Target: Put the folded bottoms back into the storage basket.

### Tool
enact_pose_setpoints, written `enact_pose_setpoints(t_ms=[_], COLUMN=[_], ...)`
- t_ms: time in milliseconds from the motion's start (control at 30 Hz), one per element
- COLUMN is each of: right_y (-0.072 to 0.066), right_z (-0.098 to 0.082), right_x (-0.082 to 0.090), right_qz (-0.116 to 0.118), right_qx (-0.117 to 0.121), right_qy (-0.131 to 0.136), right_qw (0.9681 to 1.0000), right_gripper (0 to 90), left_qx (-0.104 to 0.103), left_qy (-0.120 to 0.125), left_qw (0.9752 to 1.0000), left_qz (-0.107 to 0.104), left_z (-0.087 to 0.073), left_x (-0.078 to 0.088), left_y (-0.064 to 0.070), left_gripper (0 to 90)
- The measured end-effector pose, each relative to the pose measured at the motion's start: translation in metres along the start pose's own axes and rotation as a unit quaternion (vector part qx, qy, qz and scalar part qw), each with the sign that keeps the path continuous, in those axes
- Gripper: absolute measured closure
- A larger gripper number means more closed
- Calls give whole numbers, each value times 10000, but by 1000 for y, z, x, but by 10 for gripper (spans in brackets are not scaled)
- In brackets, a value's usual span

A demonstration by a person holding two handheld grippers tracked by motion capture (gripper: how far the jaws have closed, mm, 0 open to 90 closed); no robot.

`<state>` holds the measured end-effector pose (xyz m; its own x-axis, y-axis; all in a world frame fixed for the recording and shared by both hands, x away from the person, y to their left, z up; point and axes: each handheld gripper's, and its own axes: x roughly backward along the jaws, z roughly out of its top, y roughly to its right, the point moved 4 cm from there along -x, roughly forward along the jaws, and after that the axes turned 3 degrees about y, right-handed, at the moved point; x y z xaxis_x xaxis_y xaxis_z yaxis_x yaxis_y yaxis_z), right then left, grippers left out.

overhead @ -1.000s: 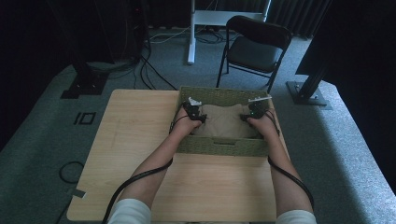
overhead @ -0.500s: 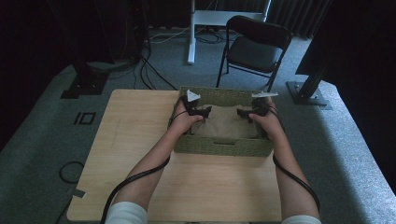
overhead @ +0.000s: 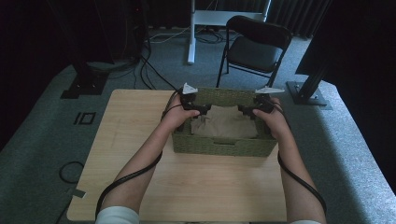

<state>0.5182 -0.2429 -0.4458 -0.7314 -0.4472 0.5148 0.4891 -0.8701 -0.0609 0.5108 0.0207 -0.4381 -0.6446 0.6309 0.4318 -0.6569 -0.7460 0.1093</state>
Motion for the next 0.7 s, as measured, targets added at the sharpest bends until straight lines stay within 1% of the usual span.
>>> enact_pose_setpoints(t_ms=[67, 100, 133, 233, 267, 333, 367, 400, 467, 567, 600, 700], right_y=[-2, -2, -6, -11, -13, -17, -19, -19, -25, -28, -31, -36], right_z=[2, 2, 2, 2, 1, 0, 0, 0, -2, -4, -6, -10], right_x=[3, 3, 6, 9, 11, 14, 16, 16, 22, 27, 31, 36], right_qz=[15, 15, 59, 149, 157, 199, 244, 244, 315, 337, 373, 397], right_qx=[-66, -66, -51, -86, -85, -78, -76, -76, -16, 27, 77, 93], right_qy=[25, 25, 36, 77, 87, 139, 174, 174, 228, 279, 343, 375], right_qw=[10000, 10000, 10000, 9998, 9998, 9997, 9995, 9995, 9992, 9990, 9987, 9985], right_gripper=[142, 142, 142, 142, 142, 142, 142, 142, 142, 143, 142, 142], left_qx=[-47, -47, -10, -34, -88, -90, -169, -169, -181, -180, -175, -194], left_qy=[-74, -74, -103, -149, -143, -106, -26, -26, 18, 50, 74, 57], left_qw=[10000, 10000, 9999, 9999, 9998, 9998, 9998, 9998, 9997, 9996, 9995, 9994], left_qz=[-5, -5, -22, -56, -90, -110, -134, -134, -145, -203, -240, -272], left_z=[0, 0, -2, -3, -4, -6, -8, -8, -10, -13, -16, -20], left_x=[3, 3, 5, 8, 10, 13, 16, 16, 20, 24, 28, 31], left_y=[3, 3, 6, 9, 11, 15, 18, 18, 21, 25, 28, 30], left_gripper=[189, 189, 188, 186, 186, 186, 186, 186, 186, 186, 186, 176])
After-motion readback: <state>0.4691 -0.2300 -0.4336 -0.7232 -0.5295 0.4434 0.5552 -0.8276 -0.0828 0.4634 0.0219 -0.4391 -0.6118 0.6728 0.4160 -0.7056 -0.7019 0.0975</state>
